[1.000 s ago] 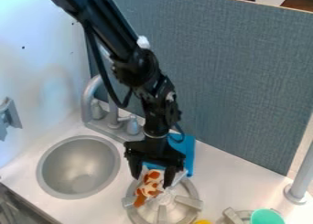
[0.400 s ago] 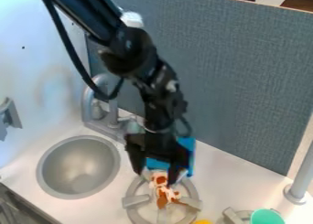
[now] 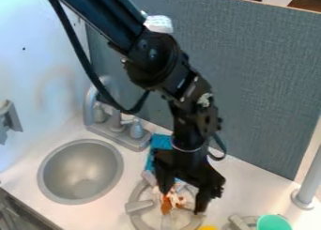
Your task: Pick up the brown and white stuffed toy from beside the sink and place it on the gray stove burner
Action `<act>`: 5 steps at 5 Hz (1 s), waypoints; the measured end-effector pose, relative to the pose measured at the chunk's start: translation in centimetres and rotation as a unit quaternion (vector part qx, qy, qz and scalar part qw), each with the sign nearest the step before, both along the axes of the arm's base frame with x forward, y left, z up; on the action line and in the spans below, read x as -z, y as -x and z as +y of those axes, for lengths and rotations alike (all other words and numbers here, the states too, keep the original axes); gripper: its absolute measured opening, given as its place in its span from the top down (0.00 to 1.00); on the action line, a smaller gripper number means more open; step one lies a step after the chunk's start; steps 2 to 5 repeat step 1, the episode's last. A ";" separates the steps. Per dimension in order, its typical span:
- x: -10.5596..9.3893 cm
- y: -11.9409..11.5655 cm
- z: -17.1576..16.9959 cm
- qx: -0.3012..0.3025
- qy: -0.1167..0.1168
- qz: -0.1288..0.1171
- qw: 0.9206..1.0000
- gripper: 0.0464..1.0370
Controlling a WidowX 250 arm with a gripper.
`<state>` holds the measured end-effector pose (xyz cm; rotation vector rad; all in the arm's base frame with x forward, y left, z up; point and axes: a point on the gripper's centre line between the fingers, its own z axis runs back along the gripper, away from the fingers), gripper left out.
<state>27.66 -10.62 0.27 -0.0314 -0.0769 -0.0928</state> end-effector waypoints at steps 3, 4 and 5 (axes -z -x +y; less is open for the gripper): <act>0.1 0.9 0.0 0.018 -0.007 0.021 1.000 0.04; 0.1 0.9 0.0 0.018 -0.007 0.021 1.000 0.04; 0.1 0.9 0.0 0.018 -0.007 0.021 1.000 0.04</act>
